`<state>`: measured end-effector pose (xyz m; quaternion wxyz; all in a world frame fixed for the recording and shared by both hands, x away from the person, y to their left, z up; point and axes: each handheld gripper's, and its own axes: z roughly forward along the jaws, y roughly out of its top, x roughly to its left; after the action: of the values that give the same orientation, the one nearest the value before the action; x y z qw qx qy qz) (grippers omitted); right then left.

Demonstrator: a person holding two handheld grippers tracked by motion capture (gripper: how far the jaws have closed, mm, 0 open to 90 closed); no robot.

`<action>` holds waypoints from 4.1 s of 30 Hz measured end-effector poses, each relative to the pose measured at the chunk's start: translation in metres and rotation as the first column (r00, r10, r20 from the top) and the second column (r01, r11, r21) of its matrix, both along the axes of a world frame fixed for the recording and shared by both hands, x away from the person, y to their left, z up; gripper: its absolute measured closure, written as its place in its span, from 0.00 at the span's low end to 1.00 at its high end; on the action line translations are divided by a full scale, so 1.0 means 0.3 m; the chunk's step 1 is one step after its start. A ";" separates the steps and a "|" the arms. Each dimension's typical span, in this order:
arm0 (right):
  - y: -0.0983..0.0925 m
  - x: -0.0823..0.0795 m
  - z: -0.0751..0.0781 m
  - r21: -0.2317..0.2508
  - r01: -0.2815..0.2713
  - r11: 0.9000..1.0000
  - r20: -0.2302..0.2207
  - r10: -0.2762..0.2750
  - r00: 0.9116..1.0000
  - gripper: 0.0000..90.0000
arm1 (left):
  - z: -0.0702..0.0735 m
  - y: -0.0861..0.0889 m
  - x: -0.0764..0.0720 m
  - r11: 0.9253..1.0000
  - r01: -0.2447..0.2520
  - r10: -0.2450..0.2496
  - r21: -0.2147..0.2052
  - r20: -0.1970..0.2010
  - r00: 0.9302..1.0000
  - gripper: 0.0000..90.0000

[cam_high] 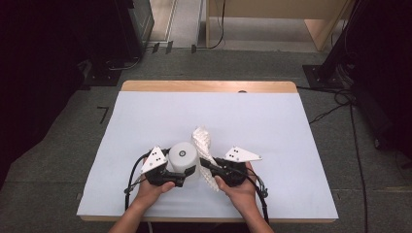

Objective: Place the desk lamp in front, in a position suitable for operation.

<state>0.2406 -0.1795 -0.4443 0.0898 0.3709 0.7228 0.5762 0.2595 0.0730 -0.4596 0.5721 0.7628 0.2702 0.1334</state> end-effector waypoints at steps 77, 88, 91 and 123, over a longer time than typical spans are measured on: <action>0.016 0.000 -0.019 -0.007 -0.029 1.000 -0.006 0.029 1.000 0.89 | 0.014 0.017 0.016 0.998 -0.062 0.061 0.014 0.073 0.995 0.10; -0.026 0.034 -0.062 -0.031 0.037 0.999 -0.062 -0.038 0.997 0.89 | -0.012 0.051 0.053 0.992 -0.117 0.113 0.056 0.079 0.990 0.10; -0.042 0.041 -0.066 -0.022 0.054 0.998 -0.067 -0.056 0.996 0.89 | -0.024 0.044 0.057 0.991 -0.102 0.097 0.087 0.059 0.994 0.10; 0.011 0.032 -0.074 -0.037 -0.007 0.999 -0.066 0.005 0.998 0.89 | 0.051 0.131 0.036 0.989 0.031 -0.034 -0.142 -0.019 0.999 0.10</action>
<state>0.2501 -0.1763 -0.4664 0.0710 0.3859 0.7369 0.5504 0.2703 0.1122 -0.4442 0.6240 0.7260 0.2727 0.0962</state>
